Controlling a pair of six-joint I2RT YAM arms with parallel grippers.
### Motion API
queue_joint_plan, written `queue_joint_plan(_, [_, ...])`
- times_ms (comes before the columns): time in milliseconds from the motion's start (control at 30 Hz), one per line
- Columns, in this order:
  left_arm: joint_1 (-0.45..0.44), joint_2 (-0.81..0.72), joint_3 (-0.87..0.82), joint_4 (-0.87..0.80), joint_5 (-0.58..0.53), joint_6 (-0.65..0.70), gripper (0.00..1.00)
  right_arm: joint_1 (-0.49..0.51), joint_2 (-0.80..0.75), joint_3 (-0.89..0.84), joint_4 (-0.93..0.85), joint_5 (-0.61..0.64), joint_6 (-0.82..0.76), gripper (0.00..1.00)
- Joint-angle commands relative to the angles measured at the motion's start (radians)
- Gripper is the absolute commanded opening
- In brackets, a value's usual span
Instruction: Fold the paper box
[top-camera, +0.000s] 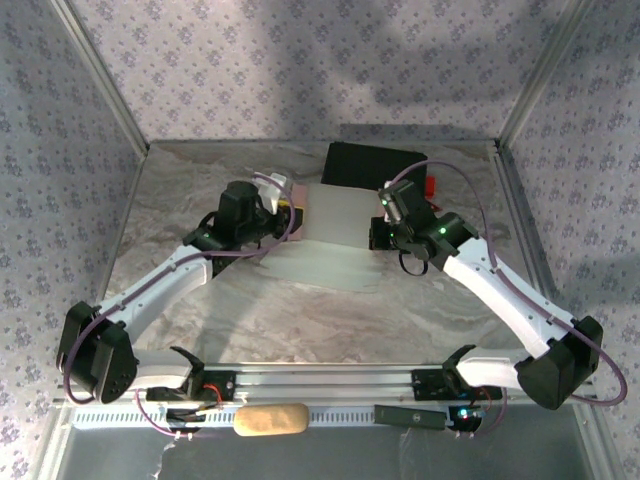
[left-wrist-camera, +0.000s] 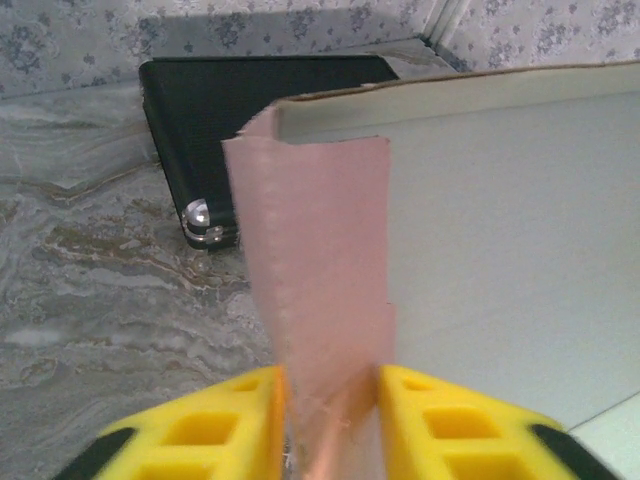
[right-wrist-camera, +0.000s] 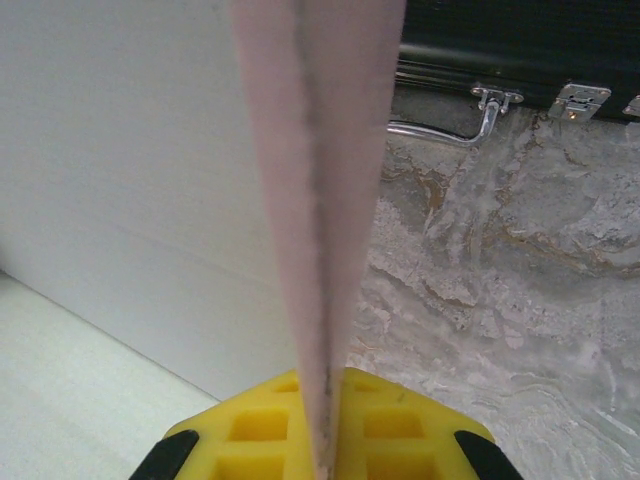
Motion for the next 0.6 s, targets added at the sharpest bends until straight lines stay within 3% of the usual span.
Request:
queue_joint_plan(0, [-0.014,0.022,0.015,0.048,0.115,0.002,0.39,0.008,-0.018,0.006,0.079,-0.095,-0.035,0.00])
queue_joint_plan(233, [-0.014,0.045,0.023,0.038,0.116,0.014,0.35,0.008,-0.020,0.003,0.088,-0.106,-0.046,0.00])
queue_joint_plan(400, [-0.020,0.052,0.035,0.035,0.099,0.017,0.08,0.010,-0.023,-0.002,0.091,-0.107,-0.048,0.00])
queue_joint_plan(567, [-0.075,0.028,0.034,0.017,-0.028,0.042,0.00,0.012,-0.024,-0.006,0.098,-0.106,-0.048,0.00])
